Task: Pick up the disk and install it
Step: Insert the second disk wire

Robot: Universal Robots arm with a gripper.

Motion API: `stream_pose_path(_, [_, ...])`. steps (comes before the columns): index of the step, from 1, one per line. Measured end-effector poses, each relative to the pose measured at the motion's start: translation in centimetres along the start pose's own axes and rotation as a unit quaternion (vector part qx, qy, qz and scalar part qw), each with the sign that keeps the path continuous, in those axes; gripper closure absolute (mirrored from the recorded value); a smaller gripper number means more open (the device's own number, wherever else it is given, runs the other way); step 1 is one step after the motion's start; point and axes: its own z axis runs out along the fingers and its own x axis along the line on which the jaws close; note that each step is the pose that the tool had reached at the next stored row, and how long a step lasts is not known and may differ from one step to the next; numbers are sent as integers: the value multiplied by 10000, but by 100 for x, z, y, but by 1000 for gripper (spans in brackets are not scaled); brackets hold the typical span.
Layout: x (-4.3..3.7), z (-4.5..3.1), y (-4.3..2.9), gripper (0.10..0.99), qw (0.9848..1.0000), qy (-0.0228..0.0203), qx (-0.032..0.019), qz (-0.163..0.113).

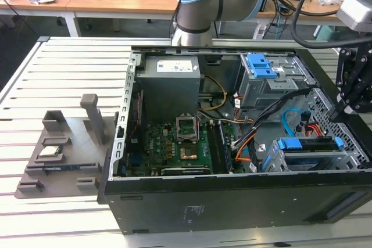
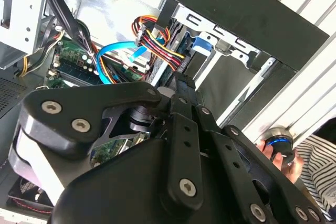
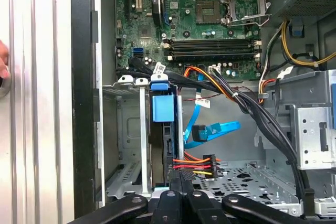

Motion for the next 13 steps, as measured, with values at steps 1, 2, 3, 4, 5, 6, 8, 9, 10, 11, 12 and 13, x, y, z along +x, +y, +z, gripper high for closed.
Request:
stream_pose_path(1, [0, 0, 0, 980, 10000, 0, 0, 0])
stream_pose_path(2, [0, -1, 0, 980, 10000, 0, 0, 0])
stream_pose_path(3, [0, -1, 0, 973, 10000, 0, 0, 0])
stream_pose_path(4, [0, -2, 0, 792, 10000, 0, 0, 0])
stream_pose_path(5, [0, -2, 0, 792, 10000, 0, 0, 0])
stream_pose_path(6, [0, -2, 0, 792, 10000, 0, 0, 0])
stream_pose_path(8, [0, -3, 2, 725, 10000, 1, 0, 0])
stream_pose_path(9, [-4, -5, 6, 725, 10000, 2, 0, 0])
stream_pose_path(10, [-16, -4, 17, 725, 10000, 2, 0, 0])
stream_pose_path(11, [-52, 3, 51, 725, 10000, 2, 0, -4])
stream_pose_path(12, [-118, 20, 141, 725, 10000, 2, 0, -12])
stream_pose_path(13, [-156, 32, 185, 725, 10000, 1, 0, -14])
